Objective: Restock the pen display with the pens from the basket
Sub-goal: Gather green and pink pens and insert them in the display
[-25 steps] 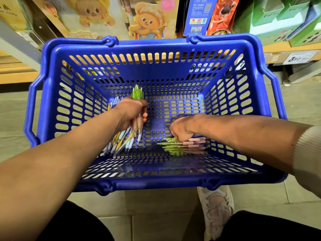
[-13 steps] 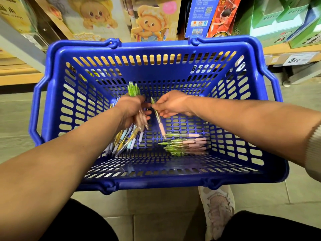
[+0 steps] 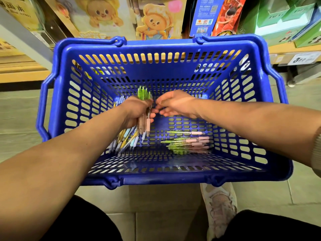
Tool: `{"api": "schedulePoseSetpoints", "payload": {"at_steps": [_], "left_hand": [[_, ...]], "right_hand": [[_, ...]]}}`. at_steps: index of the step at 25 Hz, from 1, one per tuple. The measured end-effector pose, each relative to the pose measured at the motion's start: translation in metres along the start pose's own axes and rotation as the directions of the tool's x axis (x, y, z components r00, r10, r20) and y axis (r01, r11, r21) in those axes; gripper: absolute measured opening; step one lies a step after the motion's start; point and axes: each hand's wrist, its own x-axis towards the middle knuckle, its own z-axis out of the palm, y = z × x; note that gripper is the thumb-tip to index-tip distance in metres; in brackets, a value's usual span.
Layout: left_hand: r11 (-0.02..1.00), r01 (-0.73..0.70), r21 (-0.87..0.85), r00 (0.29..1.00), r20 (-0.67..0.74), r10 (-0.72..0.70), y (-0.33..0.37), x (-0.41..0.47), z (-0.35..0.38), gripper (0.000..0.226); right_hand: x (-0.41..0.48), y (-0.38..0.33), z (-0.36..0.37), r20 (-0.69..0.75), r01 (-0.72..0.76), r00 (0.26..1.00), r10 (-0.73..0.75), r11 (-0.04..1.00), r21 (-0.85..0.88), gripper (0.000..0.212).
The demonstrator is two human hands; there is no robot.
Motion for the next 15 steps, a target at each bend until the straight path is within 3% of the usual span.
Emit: {"api": "schedulePoseSetpoints", "payload": {"at_steps": [1,3,5,7,8,9,10,12,14,15], "left_hand": [[1.000,0.016,0.016,1.000,0.015,-0.016,0.000,-0.001,0.000,0.017],[0.999,0.038,0.023,0.998,0.039,-0.039,0.001,0.000,-0.002,0.021],[0.998,0.051,0.030,0.996,0.070,-0.053,0.001,0.001,-0.004,0.020],[0.997,0.055,0.048,0.994,0.093,-0.059,0.002,0.001,-0.006,0.021],[0.997,0.046,0.055,0.994,0.094,-0.051,0.002,0.001,-0.006,0.023],[0.998,0.032,0.060,0.995,0.090,-0.037,0.003,0.001,-0.006,0.024],[0.998,0.014,0.054,0.996,0.083,-0.019,0.003,0.001,-0.005,0.024],[1.000,-0.021,0.006,0.998,0.064,0.020,0.004,0.000,-0.005,0.020],[0.996,-0.049,-0.068,0.998,0.022,0.051,0.006,0.001,-0.004,0.016],[0.994,-0.065,-0.092,0.998,-0.009,0.064,0.005,0.003,-0.004,0.015]], "right_hand": [[-0.002,0.004,-0.005,-0.027,0.008,0.999,-0.017,0.949,-0.316,0.010],[-0.006,0.017,-0.013,0.015,0.012,1.000,0.001,0.579,-0.816,0.013],[-0.013,0.032,-0.017,0.058,0.025,0.992,0.114,0.270,-0.963,0.022],[-0.019,0.047,-0.014,0.061,0.066,0.982,0.180,-0.021,-0.998,0.019],[-0.020,0.054,-0.012,0.067,0.095,0.980,0.189,-0.145,-0.985,0.018],[-0.022,0.057,-0.009,0.060,0.099,0.979,0.194,-0.201,-0.975,0.020],[-0.022,0.058,-0.007,0.037,0.078,0.976,0.215,-0.187,-0.979,0.020],[-0.020,0.050,-0.005,-0.003,0.008,0.980,0.198,-0.054,-0.999,0.015],[-0.014,0.034,-0.006,-0.027,-0.046,0.996,0.088,0.225,-0.973,0.017],[-0.011,0.024,-0.005,-0.063,-0.064,0.998,0.017,0.421,-0.905,0.018]]}}
